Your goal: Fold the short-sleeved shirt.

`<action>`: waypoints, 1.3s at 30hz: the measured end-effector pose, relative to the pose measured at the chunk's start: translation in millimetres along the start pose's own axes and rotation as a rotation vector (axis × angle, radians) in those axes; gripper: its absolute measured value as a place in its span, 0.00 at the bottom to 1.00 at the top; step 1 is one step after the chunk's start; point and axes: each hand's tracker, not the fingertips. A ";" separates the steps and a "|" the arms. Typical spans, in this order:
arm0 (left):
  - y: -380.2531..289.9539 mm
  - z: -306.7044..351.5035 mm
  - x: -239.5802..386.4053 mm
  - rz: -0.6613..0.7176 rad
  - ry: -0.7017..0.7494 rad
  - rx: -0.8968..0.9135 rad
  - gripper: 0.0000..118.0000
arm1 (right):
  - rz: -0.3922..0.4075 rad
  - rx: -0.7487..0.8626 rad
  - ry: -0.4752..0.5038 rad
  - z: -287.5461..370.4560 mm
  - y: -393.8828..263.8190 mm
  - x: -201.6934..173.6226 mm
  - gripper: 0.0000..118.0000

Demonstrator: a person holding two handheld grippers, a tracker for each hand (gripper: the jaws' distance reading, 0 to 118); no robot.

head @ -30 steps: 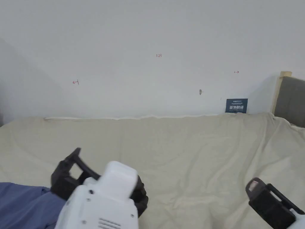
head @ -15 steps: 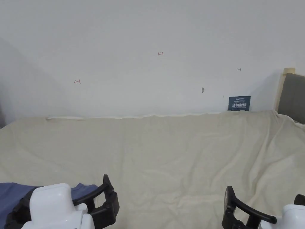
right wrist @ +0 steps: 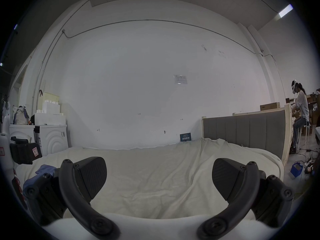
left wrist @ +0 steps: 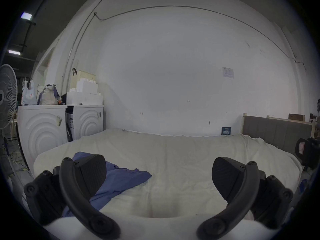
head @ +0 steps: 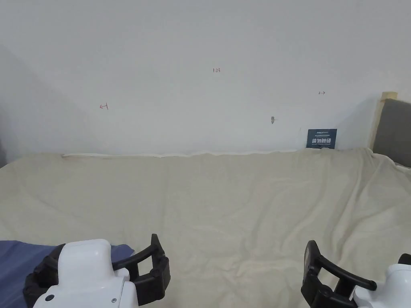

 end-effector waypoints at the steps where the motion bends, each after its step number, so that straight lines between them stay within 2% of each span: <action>1: 0.8 -0.5 -0.2 0.007 -0.027 -0.010 1.00 | 0.002 0.001 -0.001 -0.4 0.5 0.8 1.00; 15: -0.4 -0.2 11.3 -0.021 -0.038 -0.029 1.00 | 0.051 0.012 0.009 0.7 0.8 -1.9 1.00; 23: -0.5 6.3 19.1 -0.094 -0.022 -0.015 1.00 | 0.057 0.006 0.010 3.4 1.9 -1.4 1.00; 32: 2.5 6.9 17.8 -0.072 -0.055 -0.075 1.00 | 0.058 -0.022 0.020 4.8 5.4 -3.1 0.99; 34: 3.2 7.2 17.1 -0.065 -0.056 -0.071 1.00 | 0.055 -0.039 0.031 4.8 7.8 -3.7 0.93; 35: 3.9 7.1 17.1 -0.061 -0.058 -0.073 1.00 | 0.051 -0.039 0.035 5.1 8.5 -3.9 0.80; 36: 4.2 5.8 16.9 -0.059 -0.059 -0.081 0.97 | 0.045 -0.032 0.039 5.6 8.8 -3.9 0.47; 37: 5.1 4.8 16.6 -0.057 -0.073 -0.088 0.88 | 0.047 -0.030 0.032 4.9 9.5 -4.6 0.17; 38: 5.1 5.4 16.8 -0.055 -0.076 -0.081 0.63 | 0.062 -0.038 0.002 1.6 10.4 -6.1 0.01; 39: 5.3 6.1 18.1 -0.065 -0.069 -0.064 0.00 | 0.081 -0.056 -0.034 -1.6 11.3 -6.8 0.01</action>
